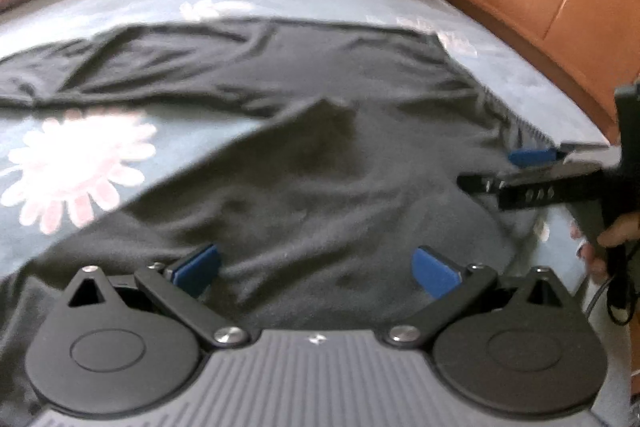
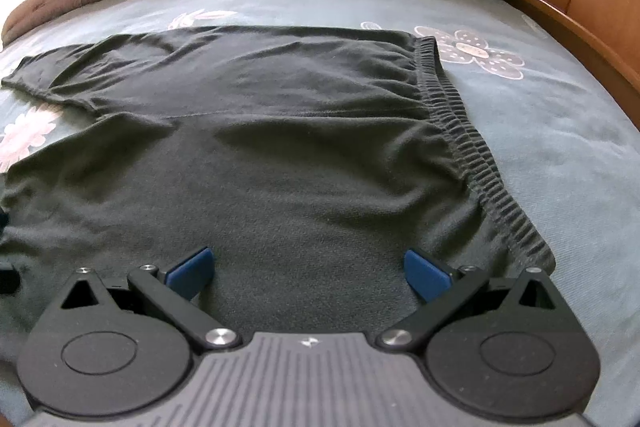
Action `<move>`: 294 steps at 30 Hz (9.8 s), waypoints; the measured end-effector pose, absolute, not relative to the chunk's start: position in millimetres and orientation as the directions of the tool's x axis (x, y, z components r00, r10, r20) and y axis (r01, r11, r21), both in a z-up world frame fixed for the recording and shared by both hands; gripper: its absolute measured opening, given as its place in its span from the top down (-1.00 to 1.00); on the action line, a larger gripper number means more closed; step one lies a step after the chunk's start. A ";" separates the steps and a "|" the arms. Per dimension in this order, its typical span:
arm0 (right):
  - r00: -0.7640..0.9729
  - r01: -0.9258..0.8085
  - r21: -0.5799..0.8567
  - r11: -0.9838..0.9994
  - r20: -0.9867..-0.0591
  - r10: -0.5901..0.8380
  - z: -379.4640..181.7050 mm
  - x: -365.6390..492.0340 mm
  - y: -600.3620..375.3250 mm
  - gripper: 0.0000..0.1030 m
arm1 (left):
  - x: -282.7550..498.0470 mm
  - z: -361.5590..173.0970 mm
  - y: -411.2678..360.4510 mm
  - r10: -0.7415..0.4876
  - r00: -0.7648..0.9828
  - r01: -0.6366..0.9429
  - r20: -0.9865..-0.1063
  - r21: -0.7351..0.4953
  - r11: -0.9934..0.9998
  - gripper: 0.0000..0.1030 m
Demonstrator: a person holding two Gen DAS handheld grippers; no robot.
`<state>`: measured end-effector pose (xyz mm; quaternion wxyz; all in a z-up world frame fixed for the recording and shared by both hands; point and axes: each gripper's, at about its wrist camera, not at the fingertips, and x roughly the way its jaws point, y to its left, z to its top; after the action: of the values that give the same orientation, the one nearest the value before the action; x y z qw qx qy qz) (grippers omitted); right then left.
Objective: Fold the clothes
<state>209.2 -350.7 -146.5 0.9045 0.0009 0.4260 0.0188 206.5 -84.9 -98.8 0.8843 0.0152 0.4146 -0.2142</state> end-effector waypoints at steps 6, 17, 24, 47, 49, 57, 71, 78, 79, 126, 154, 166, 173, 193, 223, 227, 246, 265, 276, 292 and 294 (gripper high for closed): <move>0.629 -0.027 0.073 0.997 -0.774 0.074 -129.9 227.3 -357.7 -1.00 | 210.5 -109.1 -83.6 -0.351 0.538 0.398 -0.767 -0.137 0.907 -0.99; 0.666 -0.080 0.189 0.979 -0.721 0.194 -108.2 307.8 -384.1 -1.00 | 208.8 -106.4 -71.1 -0.377 0.552 0.403 -0.744 -0.157 0.902 -0.99; 0.647 -0.084 0.237 0.968 -0.726 0.234 -117.0 365.4 -395.4 -1.00 | 211.8 -116.6 -59.0 -0.437 0.507 0.417 -0.743 -0.232 0.879 -0.99; 0.599 -0.153 0.150 0.977 -0.773 0.212 -134.0 377.2 -405.2 -1.00 | 206.6 -116.8 -78.4 -0.367 0.547 0.484 -0.753 -0.073 0.872 -0.99; 0.594 -0.169 0.128 0.977 -0.778 0.204 -125.7 371.5 -399.0 -1.00 | 203.0 -114.1 -81.6 -0.356 0.551 0.496 -0.755 -0.047 0.867 -0.99; 0.536 -0.388 0.065 0.919 -0.796 0.282 -99.2 273.3 -381.1 -1.00 | 187.8 -105.8 -93.4 -0.313 0.569 0.532 -0.760 0.051 0.845 -0.99; 0.546 -0.288 -0.054 0.956 -0.830 0.118 -143.6 209.9 -387.5 -1.00 | 168.3 -118.3 -55.2 -0.247 0.526 0.405 -0.814 -0.016 0.914 -0.99; 0.541 -0.277 -0.057 0.959 -0.834 0.107 -145.5 206.1 -383.9 -1.00 | 157.6 -118.6 -50.6 -0.231 0.528 0.405 -0.817 0.004 0.914 -0.99; 0.539 -0.277 -0.057 0.959 -0.835 0.106 -145.5 206.3 -383.5 -1.00 | 156.0 -116.7 -50.3 -0.237 0.524 0.417 -0.818 0.004 0.909 -0.99; 0.537 -0.189 -0.064 0.980 -0.842 0.049 -145.5 204.9 -379.6 -1.00 | 163.3 -124.8 -22.5 -0.292 0.596 0.395 -0.748 -0.044 0.918 -0.99; 0.580 -0.078 0.534 0.842 -0.663 0.474 -132.3 426.9 -568.7 -0.74 | 225.7 -97.9 -37.3 -0.196 0.622 0.251 -0.758 -0.044 0.967 -0.96; 0.535 -0.156 0.744 0.650 -0.489 0.689 -158.6 461.1 -574.6 -0.80 | 253.2 -106.2 -62.4 -0.261 0.587 0.304 -0.766 -0.091 0.948 -0.96; 0.460 -0.231 0.751 0.619 -0.476 0.749 -158.5 459.5 -568.7 -0.79 | 257.9 -105.1 -68.9 -0.264 0.604 0.310 -0.752 -0.084 0.947 -0.96; 0.404 -0.260 0.762 0.593 -0.471 0.784 -164.9 480.3 -548.1 -0.34 | 262.3 -108.9 -77.2 -0.249 0.606 0.311 -0.755 -0.063 0.948 -0.96; 0.487 -0.366 0.374 0.852 -0.703 0.518 -113.6 427.9 -480.4 0.79 | 246.6 -98.2 -91.8 -0.302 0.581 0.404 -0.756 -0.054 0.913 -0.94; 0.497 -0.384 0.347 0.855 -0.703 0.509 -101.8 422.5 -474.1 0.79 | 245.9 -97.3 -98.2 -0.322 0.562 0.447 -0.762 -0.048 0.893 -0.94; 0.509 -0.451 0.295 0.842 -0.690 0.514 -69.2 411.3 -461.3 0.79 | 254.5 -95.9 -110.5 -0.313 0.545 0.556 -0.778 0.057 0.829 -0.82; 0.472 -0.618 0.246 0.747 -0.644 0.603 -26.6 360.4 -431.5 0.79 | 248.4 -93.7 -117.7 -0.341 0.517 0.592 -0.785 0.041 0.805 -0.82; 0.417 -0.671 0.256 0.696 -0.645 0.640 -30.3 331.7 -429.5 0.79 | 321.3 -77.9 -135.8 -0.226 0.658 0.643 -0.718 0.381 0.664 -0.76; 0.353 -0.711 0.257 0.655 -0.675 0.648 -48.9 322.5 -418.7 0.78 | 385.9 -158.2 -192.2 -0.259 0.827 0.488 -0.499 0.866 -0.111 -0.74; 0.346 -0.716 0.254 0.650 -0.680 0.647 -50.6 320.4 -416.0 0.78 | 380.9 -163.0 -191.5 -0.297 0.820 0.462 -0.489 0.872 -0.160 -0.65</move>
<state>320.4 -416.0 -50.6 0.8191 -0.0443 0.3925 0.4159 380.9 -191.5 -163.0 0.6455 0.7025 0.0586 -0.2941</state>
